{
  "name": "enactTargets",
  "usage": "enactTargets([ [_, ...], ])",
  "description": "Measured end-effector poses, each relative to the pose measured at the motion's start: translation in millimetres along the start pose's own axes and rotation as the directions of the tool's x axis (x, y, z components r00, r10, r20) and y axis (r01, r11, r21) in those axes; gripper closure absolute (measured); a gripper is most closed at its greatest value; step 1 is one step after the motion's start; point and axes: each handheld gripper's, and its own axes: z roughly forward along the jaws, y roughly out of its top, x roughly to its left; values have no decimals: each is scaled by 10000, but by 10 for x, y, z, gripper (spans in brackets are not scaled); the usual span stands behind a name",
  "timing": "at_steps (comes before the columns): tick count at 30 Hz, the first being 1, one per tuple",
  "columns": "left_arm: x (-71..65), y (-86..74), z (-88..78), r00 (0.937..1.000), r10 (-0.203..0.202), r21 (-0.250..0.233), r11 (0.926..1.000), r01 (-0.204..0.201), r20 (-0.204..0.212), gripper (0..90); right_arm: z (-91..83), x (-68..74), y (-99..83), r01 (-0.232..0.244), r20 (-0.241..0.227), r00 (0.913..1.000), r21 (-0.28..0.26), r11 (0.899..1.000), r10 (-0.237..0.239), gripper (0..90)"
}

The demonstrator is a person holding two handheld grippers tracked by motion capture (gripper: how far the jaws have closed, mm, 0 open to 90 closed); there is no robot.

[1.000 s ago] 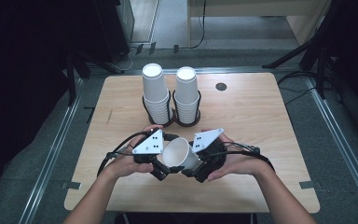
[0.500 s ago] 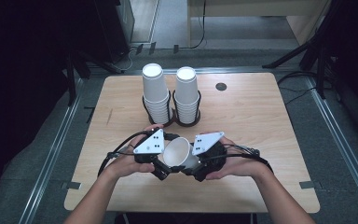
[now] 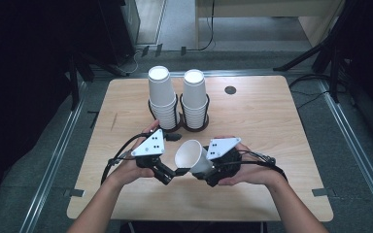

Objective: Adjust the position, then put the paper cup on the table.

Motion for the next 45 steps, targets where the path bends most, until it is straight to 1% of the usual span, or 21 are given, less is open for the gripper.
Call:
enactTargets([
  [9, 158, -168, -280, 9876, -1447, -1601, 9781, 1333, -612, 18, -111, -107, -202, -676, 840, 9938, -669, 9955, 732, 192],
  [12, 157, -317, -337, 9773, -1802, -1781, 9711, 1587, -1115, 18, -164, -164, -284, -985, 1375, 9840, -1123, 9888, 1136, 192],
  [17, 160, -580, -431, 9533, -2432, -1952, 9585, 2079, -1792, 18, -251, -265, -434, -1730, 2235, 9497, -2089, 9625, 2192, 189],
  [18, 154, -686, -460, 9421, -2698, -2003, 9523, 2303, -1991, 18, -280, -300, -501, -1972, 2654, 9284, -2414, 9502, 2601, 188],
  [19, 154, -686, -460, 9421, -2698, -2003, 9523, 2303, -1991, 18, -280, -300, -501, -1972, 2654, 9284, -2414, 9502, 2601, 188],
  [20, 141, -787, -491, 9306, -2899, -2050, 9474, 2459, -2235, 18, -305, -325, -570, -2171, 3158, 9002, -2715, 9377, 2998, 187],
  [23, 137, -927, -560, 9123, -3178, -2098, 9403, 2682, -2582, 18, -353, -371, -682, -2456, 3675, 8605, -3078, 9192, 3529, 187],
  [25, 140, -971, -589, 9043, -3287, -2152, 9368, 2757, -2723, 18, -370, -387, -718, -2581, 3767, 8480, -3210, 9112, 3729, 187],
  [26, 148, -1060, -643, 8871, -3528, -2205, 9295, 2957, -2976, 18, -402, -417, -787, -2733, 4015, 8241, -3362, 9012, 3997, 187],
  [27, 154, -1106, -672, 8801, -3593, -2189, 9280, 3016, -3105, 18, -413, -430, -817, -2799, 4171, 8096, -3442, 8962, 4131, 187],
  [32, 164, -1318, -775, 8361, -4068, -2188, 9119, 3474, -3681, 18, -449, -485, -956, -3071, 4644, 7557, -3714, 8762, 4617, 185],
  [33, 164, -1318, -775, 8361, -4068, -2188, 9119, 3474, -3681, 18, -450, -495, -980, -3106, 4777, 7433, -3735, 8741, 4682, 185],
  [34, 173, -1393, -811, 8195, -4231, -2185, 9053, 3644, -3864, 18, -453, -508, -1007, -3131, 4901, 7307, -3778, 8713, 4752, 184],
  [35, 173, -1393, -811, 8195, -4231, -2185, 9053, 3644, -3864, 18, -453, -508, -1007, -3131, 4901, 7307, -3778, 8713, 4752, 184],
  [36, 180, -1426, -829, 8143, -4308, -2205, 9018, 3717, -3890, 18, -461, -528, -1055, -3278, 5070, 7007, -3959, 8578, 5019, 184],
  [38, 187, -1495, -876, 7958, -4492, -2259, 8932, 3889, -4061, 18, -471, -551, -1102, -3381, 5241, 6732, -4092, 8475, 5216, 184],
  [39, 187, -1495, -876, 7958, -4492, -2259, 8932, 3889, -4061, 18, -471, -551, -1102, -3381, 5241, 6732, -4092, 8475, 5216, 184],
  [41, 195, -1528, -899, 7832, -4539, -2226, 8910, 3956, -4249, 18, -473, -568, -1146, -3501, 5394, 6491, -4142, 8402, 5364, 183],
  [43, 207, -1565, -918, 7642, -4766, -2332, 8791, 4157, -4346, 18, -467, -580, -1190, -3566, 5615, 6280, -4078, 8405, 5389, 183],
  [44, 213, -1597, -936, 7405, -4829, -2321, 8753, 4243, -4674, 18, -458, -583, -1233, -3666, 5757, 6086, -4065, 8369, 5461, 183],
  [45, 213, -1597, -936, 7405, -4829, -2321, 8753, 4243, -4674, 18, -458, -583, -1233, -3666, 5757, 6086, -4065, 8369, 5461, 183],
])
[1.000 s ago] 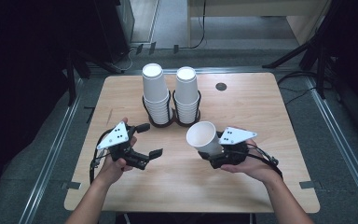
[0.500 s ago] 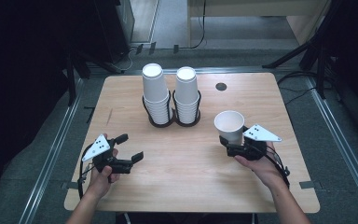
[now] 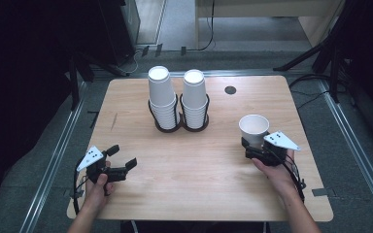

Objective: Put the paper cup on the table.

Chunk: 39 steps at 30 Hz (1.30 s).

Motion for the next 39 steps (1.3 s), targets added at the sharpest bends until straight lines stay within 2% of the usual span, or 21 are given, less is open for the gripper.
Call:
enactTargets([
  [3, 51, -20, -33, 9987, -292, 40, 9996, 294, -427, 18, 19, -37, -71, -134, 360, 9993, 162, 9998, 128, 183],
  [4, 101, -38, -54, 9965, -638, 161, 9978, 647, -548, 18, 27, -45, -88, -207, 418, 9989, 220, 9995, 198, 182],
  [5, 101, -38, -54, 9965, -638, 161, 9978, 647, -548, 18, 35, -50, -106, -239, 487, 9986, 265, 9994, 226, 183],
  [8, 172, -77, -71, 9885, -1120, 333, 9927, 1159, -1018, 18, 59, -61, -134, -254, 568, 9981, 370, 9990, 233, 180],
  [11, 207, -92, -99, 9805, -1392, 346, 9888, 1453, -1387, 18, 79, -60, -140, -283, 618, 9977, 301, 9991, 264, 181],
  [12, 201, -99, -107, 9791, -1294, 382, 9898, 1369, -1567, 18, 81, -55, -137, -238, 638, 9977, 356, 9991, 215, 178],
  [18, 155, -115, -99, 9807, -976, 600, 9922, 1091, -1697, 18, 21, -44, -168, -174, 644, 9978, 475, 9987, 143, 173],
  [22, 160, -120, -97, 9796, -1052, 595, 9914, 1168, -1711, 18, -19, -60, -233, -31, 660, 9978, 691, 9976, -15, 178],
  [25, 166, -123, -98, 9789, -1123, 587, 9906, 1239, -1705, 18, -33, -84, -255, -274, 644, 9977, 647, 9975, 233, 176],
  [29, 167, -125, -94, 9782, -1162, 584, 9901, 1279, -1723, 18, -51, -89, -253, -266, 159, 9995, 598, 9979, 257, 0],
  [31, 169, -126, -94, 9778, -1201, 575, 9896, 1317, -1719, 18, -66, -93, -249, -227, 162, 9996, 585, 9980, 218, 0],
  [32, 175, -126, -96, 9775, -1238, 556, 9893, 1350, -1706, 18, -104, -105, -236, -364, 6, 9993, 490, 9981, 364, 0],
  [35, 179, -127, -102, 9779, -1258, 529, 9893, 1363, -1671, 18, -143, -120, -223, -377, 58, 9993, 400, 9985, 375, 0],
  [39, 179, -127, -116, 9773, -1264, 480, 9895, 1363, -1702, 18, -271, -174, -184, -410, -21, 9992, 131, 9991, 410, 0],
])
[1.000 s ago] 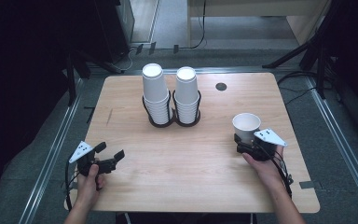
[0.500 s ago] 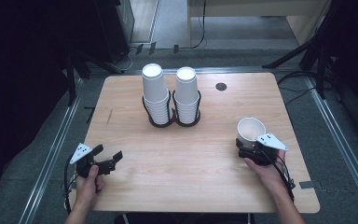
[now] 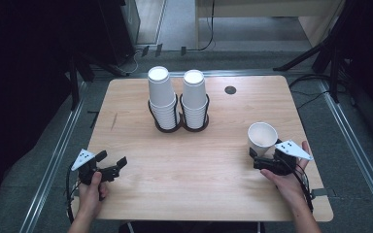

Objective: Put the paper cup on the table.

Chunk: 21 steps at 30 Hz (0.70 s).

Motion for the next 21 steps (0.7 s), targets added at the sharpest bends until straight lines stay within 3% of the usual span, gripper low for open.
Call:
enactTargets([
  [5, -7, -1, -9, 9999, 20, -38, 10000, -21, -116, 18, -119, -49, 14, -9, 66, 10000, -211, 9998, 10, 0],
  [13, -10, -13, -39, 9998, 36, -43, 10000, -37, -214, 18, -447, -267, -116, -194, 453, 9987, -385, 9991, 212, 0],
  [17, -15, -19, -47, 9995, 104, -24, 9999, -105, -312, 18, -586, -417, -236, -202, 951, 9952, -295, 9994, 229, 0],
  [21, -26, -24, -36, 9992, 196, 45, 9998, -195, -354, 18, -624, -546, -314, -710, 1404, 9873, -310, 9970, 747, 0],
])
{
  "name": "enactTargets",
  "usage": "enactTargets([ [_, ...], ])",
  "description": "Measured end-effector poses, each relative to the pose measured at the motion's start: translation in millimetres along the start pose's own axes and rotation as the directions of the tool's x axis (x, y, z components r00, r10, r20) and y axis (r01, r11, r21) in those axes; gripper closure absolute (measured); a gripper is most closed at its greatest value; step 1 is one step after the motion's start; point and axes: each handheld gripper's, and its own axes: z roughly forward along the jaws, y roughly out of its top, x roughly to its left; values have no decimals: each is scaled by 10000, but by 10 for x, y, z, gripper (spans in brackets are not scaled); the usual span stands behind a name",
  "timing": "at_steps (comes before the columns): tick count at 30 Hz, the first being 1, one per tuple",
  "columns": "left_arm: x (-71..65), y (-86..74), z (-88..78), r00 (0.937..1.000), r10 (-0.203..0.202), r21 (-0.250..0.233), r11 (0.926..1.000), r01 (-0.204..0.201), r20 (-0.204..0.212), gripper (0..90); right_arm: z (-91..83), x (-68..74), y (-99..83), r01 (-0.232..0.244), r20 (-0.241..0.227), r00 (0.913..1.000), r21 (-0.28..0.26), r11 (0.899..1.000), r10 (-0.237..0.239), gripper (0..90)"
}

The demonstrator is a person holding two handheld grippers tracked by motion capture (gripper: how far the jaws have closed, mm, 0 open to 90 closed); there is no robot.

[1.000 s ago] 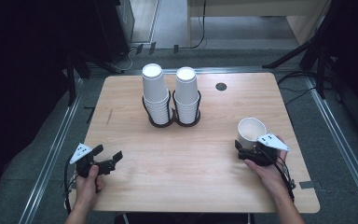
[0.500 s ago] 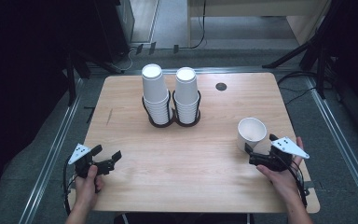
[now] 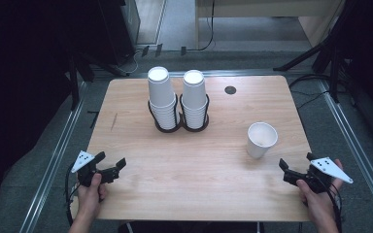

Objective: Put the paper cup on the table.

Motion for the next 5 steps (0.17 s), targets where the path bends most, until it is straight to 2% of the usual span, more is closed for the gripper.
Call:
enactTargets([
  [5, 8, -2, 12, 10000, -63, 28, 10000, 63, 5, 18, 7, -36, 5, -315, 82, 9995, -131, 9994, 316, 0],
])
